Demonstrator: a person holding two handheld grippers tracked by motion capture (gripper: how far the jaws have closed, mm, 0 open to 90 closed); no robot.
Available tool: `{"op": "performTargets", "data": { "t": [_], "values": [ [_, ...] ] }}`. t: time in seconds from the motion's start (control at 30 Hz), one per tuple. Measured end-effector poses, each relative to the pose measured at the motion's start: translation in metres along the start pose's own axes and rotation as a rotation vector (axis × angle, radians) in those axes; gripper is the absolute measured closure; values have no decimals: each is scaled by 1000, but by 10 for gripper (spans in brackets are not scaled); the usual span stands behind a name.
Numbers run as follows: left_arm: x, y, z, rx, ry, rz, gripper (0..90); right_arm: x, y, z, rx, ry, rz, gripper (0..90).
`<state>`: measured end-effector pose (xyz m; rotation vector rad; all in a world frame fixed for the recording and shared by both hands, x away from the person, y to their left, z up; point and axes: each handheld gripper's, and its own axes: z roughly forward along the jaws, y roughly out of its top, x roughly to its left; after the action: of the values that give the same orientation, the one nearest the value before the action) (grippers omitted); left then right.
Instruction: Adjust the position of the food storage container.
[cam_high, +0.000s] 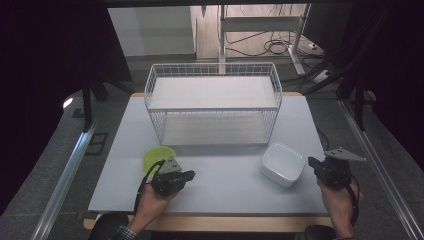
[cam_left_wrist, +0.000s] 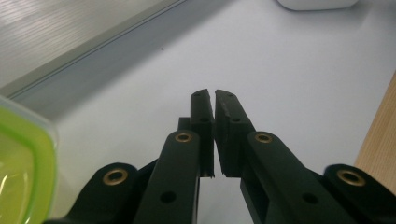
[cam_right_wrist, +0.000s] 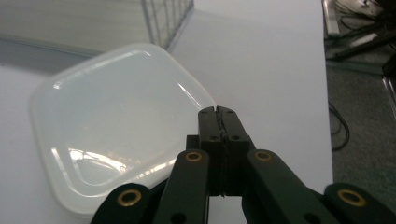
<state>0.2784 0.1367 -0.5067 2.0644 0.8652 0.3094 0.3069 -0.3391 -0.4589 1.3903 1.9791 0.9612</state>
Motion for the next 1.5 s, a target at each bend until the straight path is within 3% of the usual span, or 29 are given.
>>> {"op": "performTargets", "data": {
  "t": [0.27, 0.67, 1.03, 1.07, 1.23, 1.5],
  "values": [
    [1, 7, 8, -10, -20, 3, 866, -2, -5, 14, 76, -26, 21, 894],
    [1, 28, 34, 1, -28, 34, 863, -1, -1, 33, 78, 31, 76, 891],
    [-1, 38, 51, 16, -19, 36, 871, 24, 8, 55, 87, 132, 44, 890],
    [-1, 37, 51, 19, -16, 34, 871, 31, 10, 59, 88, 162, 39, 889],
    [4, 37, 51, 21, -5, 19, 870, 48, 12, 69, 104, 224, 17, 882],
    [7, 35, 51, 25, 13, -8, 868, 76, 16, 80, 126, 299, -20, 882]
  ]
}}
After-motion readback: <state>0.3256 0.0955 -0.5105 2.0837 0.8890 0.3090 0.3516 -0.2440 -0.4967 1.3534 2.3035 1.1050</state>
